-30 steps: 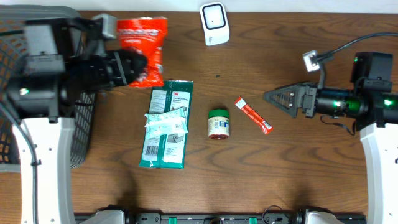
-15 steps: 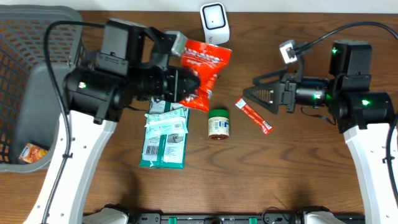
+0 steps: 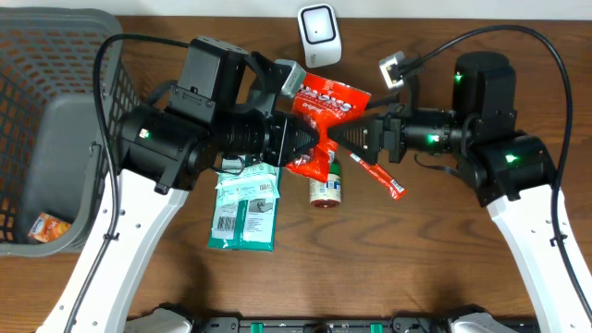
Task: Scan the item barcode
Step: 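Hand the red snack bag from left gripper to right gripper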
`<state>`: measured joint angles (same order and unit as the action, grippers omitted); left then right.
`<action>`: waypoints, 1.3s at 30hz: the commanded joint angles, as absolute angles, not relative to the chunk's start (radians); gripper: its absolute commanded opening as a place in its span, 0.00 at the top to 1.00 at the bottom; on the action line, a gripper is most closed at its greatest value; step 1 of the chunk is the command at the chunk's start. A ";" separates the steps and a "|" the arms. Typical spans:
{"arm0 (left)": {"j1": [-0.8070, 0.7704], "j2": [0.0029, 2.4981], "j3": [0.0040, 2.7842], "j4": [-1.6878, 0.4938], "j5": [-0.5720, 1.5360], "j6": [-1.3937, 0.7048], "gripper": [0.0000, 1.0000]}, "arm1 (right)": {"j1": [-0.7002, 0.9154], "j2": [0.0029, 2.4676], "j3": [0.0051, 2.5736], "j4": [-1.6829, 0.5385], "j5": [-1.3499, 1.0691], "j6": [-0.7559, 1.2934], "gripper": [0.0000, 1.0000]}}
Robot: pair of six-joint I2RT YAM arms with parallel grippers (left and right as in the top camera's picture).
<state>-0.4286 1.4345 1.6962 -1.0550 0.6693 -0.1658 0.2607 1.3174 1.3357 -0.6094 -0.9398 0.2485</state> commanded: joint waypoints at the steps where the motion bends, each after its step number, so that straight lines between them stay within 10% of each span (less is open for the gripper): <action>1: -0.432 1.432 1.703 -1.063 0.669 -0.179 0.93 | 0.272 1.315 1.345 -0.598 -0.882 0.303 0.14; 10: -0.432 1.432 1.703 -1.066 0.699 -0.178 0.93 | 0.309 1.368 1.345 -0.589 -0.850 0.312 0.27; 20: -0.432 1.432 1.703 -1.065 0.653 -0.174 0.93 | 0.310 1.372 1.345 -0.516 -0.900 0.315 0.99; 28: -0.432 1.432 1.703 -1.065 0.654 -0.174 0.93 | 0.308 1.372 1.345 -0.515 -0.899 0.318 0.98; 30: -0.432 1.432 1.703 -1.064 0.654 -0.174 0.93 | 0.308 1.373 1.345 -0.516 -0.898 0.318 0.59; 32: -0.432 1.432 1.703 -1.063 0.667 -0.173 0.93 | 0.310 1.375 1.345 -0.519 -0.887 0.318 0.47; 39: -0.445 1.432 1.703 -1.050 0.733 -0.170 0.93 | 0.310 1.377 1.345 -0.491 -0.862 0.361 0.44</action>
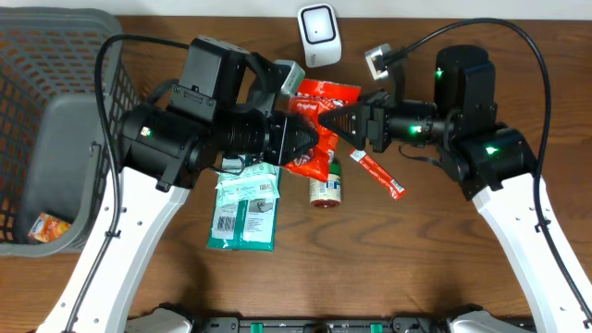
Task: Scan the item barcode
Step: 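Hand the red snack bag from left gripper to right gripper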
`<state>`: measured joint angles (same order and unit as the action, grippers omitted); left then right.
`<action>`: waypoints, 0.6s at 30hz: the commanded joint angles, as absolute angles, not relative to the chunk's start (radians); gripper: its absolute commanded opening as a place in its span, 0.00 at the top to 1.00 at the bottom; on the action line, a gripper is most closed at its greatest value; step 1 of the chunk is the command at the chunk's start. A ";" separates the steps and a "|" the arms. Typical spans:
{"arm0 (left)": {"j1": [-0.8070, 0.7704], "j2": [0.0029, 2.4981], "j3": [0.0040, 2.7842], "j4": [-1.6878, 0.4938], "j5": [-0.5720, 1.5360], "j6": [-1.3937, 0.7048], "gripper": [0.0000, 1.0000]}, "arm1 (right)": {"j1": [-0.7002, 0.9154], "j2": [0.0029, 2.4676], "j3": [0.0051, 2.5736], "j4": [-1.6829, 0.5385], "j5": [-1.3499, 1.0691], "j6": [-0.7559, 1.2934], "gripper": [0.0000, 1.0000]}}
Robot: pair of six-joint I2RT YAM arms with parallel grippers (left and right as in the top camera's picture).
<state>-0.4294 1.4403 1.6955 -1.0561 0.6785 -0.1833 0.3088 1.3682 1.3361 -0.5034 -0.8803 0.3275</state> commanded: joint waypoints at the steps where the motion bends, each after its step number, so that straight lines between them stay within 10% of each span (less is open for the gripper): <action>1: -0.450 1.432 1.703 -1.049 0.733 -0.170 0.93 | 0.310 1.377 1.345 -0.487 -0.861 0.367 0.44; 8: -0.488 1.432 1.703 -1.019 0.731 -0.151 0.93 | 0.310 1.377 1.345 -0.483 -0.882 0.393 0.85; 16: -0.488 1.432 1.703 -1.005 0.654 -0.151 0.92 | 0.309 1.377 1.345 -0.482 -0.891 0.367 0.99; 18: -0.488 1.432 1.703 -1.005 0.617 -0.151 0.75 | 0.308 1.377 1.345 -0.483 -0.878 0.337 0.99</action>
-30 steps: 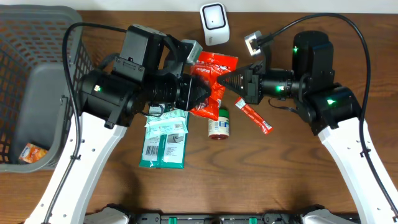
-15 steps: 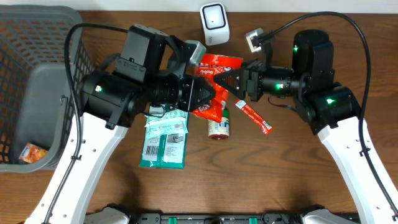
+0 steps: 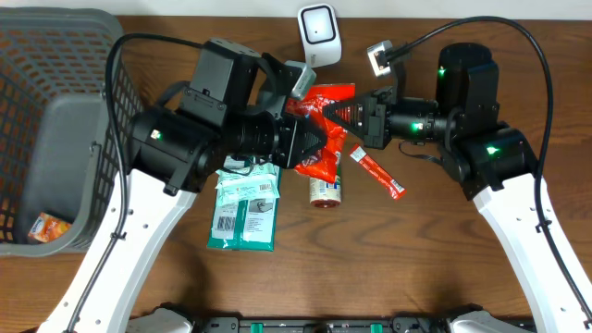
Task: Scan the item barcode
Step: 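Hand the red snack bag from left gripper to right gripper, then carry the red bag right with the right gripper and lower it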
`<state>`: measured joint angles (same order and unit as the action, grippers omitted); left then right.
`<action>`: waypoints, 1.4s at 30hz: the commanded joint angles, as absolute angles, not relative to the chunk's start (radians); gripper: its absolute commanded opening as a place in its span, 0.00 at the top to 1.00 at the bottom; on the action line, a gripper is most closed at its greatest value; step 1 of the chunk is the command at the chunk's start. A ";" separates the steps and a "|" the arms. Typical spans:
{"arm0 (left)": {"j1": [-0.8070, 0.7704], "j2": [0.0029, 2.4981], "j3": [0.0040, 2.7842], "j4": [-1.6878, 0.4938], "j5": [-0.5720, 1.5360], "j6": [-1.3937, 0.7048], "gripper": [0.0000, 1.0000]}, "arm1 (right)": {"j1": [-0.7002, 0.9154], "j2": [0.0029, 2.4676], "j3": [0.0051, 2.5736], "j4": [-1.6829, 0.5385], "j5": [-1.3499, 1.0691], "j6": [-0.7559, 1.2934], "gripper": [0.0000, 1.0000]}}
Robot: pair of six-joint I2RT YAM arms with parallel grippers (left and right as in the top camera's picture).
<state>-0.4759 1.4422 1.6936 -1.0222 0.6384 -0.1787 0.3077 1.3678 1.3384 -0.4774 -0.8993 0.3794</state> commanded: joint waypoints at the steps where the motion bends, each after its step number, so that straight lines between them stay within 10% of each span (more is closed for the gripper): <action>1: -0.488 1.432 1.703 -1.005 0.595 -0.151 0.66 | 0.308 1.377 1.345 -0.483 -0.869 0.329 0.99; 4: -0.488 1.432 1.703 -1.005 0.507 -0.151 0.38 | 0.308 1.377 1.345 -0.487 -0.823 0.303 0.99; 10: -0.488 1.432 1.703 -1.004 0.293 -0.151 0.28 | 0.307 1.377 1.345 -0.550 -0.675 0.232 0.99; 28: -0.488 1.431 1.703 -1.063 -0.125 -0.152 0.27 | 0.113 1.408 1.390 -1.068 0.744 0.151 0.99; 42: -0.488 1.431 1.703 -1.085 -0.125 -0.151 0.27 | 0.114 1.837 1.382 -1.065 0.902 0.370 0.99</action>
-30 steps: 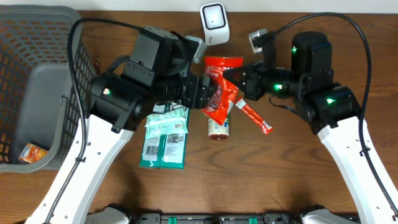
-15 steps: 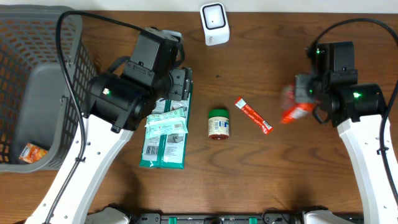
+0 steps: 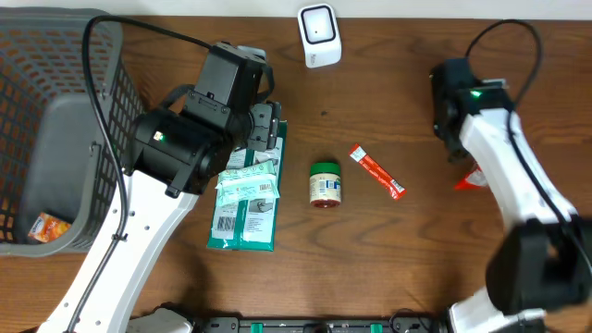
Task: Scan the item barcode
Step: 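Carry the red bag right with the right gripper and lower it, then release the red bag on the table right side and adjust it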
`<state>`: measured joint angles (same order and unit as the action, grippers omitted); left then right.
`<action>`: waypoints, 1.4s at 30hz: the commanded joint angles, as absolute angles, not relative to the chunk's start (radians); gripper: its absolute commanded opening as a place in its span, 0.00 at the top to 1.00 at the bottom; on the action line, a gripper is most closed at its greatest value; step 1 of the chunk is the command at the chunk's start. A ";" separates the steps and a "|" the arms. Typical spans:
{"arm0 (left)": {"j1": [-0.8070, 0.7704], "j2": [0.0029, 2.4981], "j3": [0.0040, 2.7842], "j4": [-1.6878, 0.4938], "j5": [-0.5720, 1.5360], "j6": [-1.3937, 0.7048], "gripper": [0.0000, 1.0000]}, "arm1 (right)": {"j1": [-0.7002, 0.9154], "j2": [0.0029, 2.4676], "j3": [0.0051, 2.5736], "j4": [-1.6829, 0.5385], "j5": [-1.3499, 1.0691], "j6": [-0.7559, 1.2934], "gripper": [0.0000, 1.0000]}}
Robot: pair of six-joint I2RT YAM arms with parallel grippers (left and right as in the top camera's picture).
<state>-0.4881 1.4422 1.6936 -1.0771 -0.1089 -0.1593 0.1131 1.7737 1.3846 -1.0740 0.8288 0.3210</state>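
Note:
The white barcode scanner (image 3: 319, 35) stands at the table's far edge. Only a corner of the red snack bag (image 3: 470, 178) shows, poking out from under my right arm (image 3: 481, 129) at the right side of the table. The right gripper's fingers are hidden beneath that arm, and the bag seems to hang from them. My left gripper (image 3: 265, 128) points down over the top of the green packages (image 3: 244, 199), its fingers apart and empty.
A green-lidded jar (image 3: 325, 183) and a red stick packet (image 3: 376, 172) lie mid-table. A grey mesh basket (image 3: 37, 55) fills the left side and holds an orange item (image 3: 46, 226).
The red bag was held between both grippers just below the scanner. The left gripper has let go and pulled back left over the green packages. The right arm and the bag are now far right.
Both grippers gripped the red snack bag mid-table, above the jar. At the following two moments the bag sat higher, closer to the scanner, still held from both sides. Now the left gripper is off it and the bag is at the right arm, away from the scanner.

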 commanded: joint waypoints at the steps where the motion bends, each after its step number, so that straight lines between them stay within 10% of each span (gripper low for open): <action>1: -0.488 1.431 1.703 -1.085 -0.125 -0.151 0.27 | 0.118 1.870 1.382 -1.058 0.889 0.370 0.99; 8: -0.488 1.431 1.703 -1.088 -0.125 -0.151 0.27 | 0.142 2.041 1.382 -0.958 0.752 0.319 0.95; 11: -0.488 1.431 1.703 -1.088 -0.125 -0.151 0.27 | 0.144 2.065 1.382 -0.891 0.639 0.226 0.70; 12: -0.488 1.431 1.703 -1.088 -0.125 -0.151 0.27 | 0.144 2.065 1.383 -0.877 0.609 0.191 0.39; 13: -0.488 1.431 1.703 -1.088 -0.125 -0.151 0.27 | 0.144 2.057 1.391 -0.875 0.587 0.169 0.33; 26: -0.488 1.431 1.703 -1.097 -0.124 -0.152 0.27 | 0.022 1.761 1.536 -1.052 0.127 0.057 0.27; 29: -0.488 1.431 1.703 -1.099 -0.124 -0.152 0.27 | -0.060 1.691 1.535 -1.110 0.059 0.109 0.40; 33: -0.488 1.431 1.703 -1.099 -0.123 -0.152 0.26 | -0.181 1.666 1.526 -1.214 -0.010 0.183 0.99; 42: -0.488 1.431 1.703 -1.099 -0.116 -0.156 0.27 | -0.215 1.675 1.228 -1.038 -0.078 0.206 0.99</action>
